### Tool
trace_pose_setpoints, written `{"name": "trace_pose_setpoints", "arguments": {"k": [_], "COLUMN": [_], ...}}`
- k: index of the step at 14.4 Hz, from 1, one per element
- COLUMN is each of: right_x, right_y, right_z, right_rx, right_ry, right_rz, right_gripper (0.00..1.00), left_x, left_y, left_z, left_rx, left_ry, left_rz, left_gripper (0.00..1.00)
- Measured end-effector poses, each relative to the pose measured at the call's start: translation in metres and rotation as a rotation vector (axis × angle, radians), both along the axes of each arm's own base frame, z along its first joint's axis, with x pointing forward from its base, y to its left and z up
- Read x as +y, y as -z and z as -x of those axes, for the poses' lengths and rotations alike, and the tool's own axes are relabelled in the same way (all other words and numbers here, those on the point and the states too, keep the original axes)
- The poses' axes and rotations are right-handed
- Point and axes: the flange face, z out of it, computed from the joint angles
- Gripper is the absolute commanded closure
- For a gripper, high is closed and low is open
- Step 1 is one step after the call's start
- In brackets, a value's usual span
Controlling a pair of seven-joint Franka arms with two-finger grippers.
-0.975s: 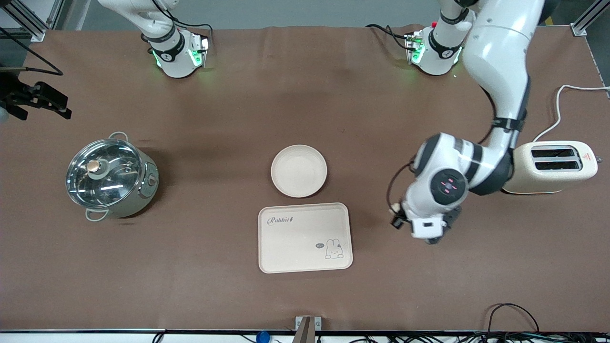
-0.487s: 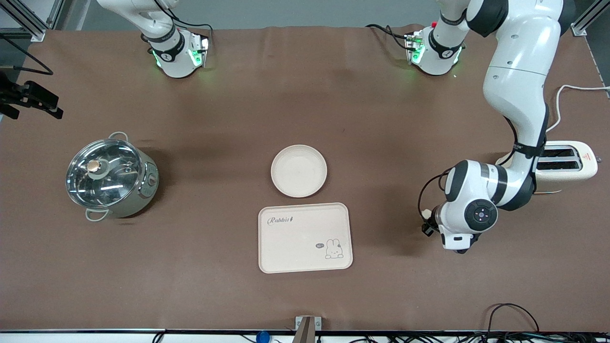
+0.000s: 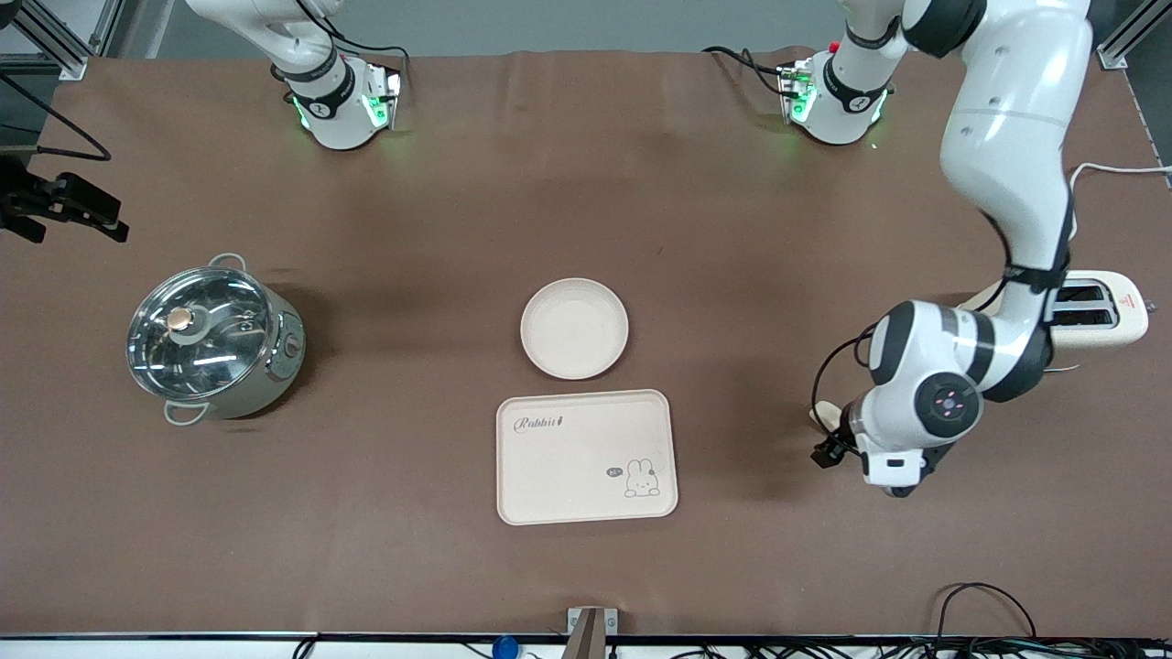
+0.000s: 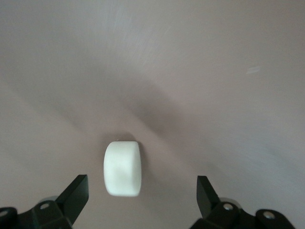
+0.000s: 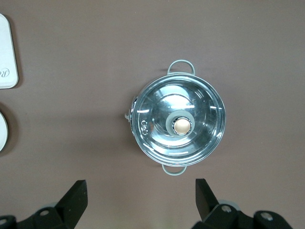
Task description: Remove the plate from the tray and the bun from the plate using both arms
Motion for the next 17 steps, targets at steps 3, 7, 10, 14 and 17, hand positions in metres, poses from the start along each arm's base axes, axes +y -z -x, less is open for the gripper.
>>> {"name": "trace_pose_setpoints", "arguments": {"k": [3,7,10,14,17], "right_x": [-0.001,0.001,0.004,0.009,0.009], "right_y": [0.000,-0.008,-0.008,-0.008,-0.009], "right_z": [0.004,0.009,0.009,0.009,0.008], "right_rx": [0.029,0.031,0.029,0.033,0.026], "right_ry": [-0.001,-0.051,-0.063,-0.072,-0.072], "right_rz": [-0.014,-0.027,-0.030,-0.031,-0.030], "right_gripper": [0.00,0.00,0.00,0.00,0.00], "left_x": [0.012,0.057,0.073,0.087,0.071], "left_y": [-0.127,-0.244,-0.306,-0.351,-0.368], "left_z": [0.010,0.051,0.085,0.138,0.176], "left_rx": [-0.096,-0.089,-0.105,-0.059,-0.040], "left_ry": [0.142,0.378,0.556,0.681,0.747], "left_rz": [-0.011,-0.053,-0.039,0.001,0.002], "left_gripper": [0.00,0.00,0.00,0.00,0.00]}}
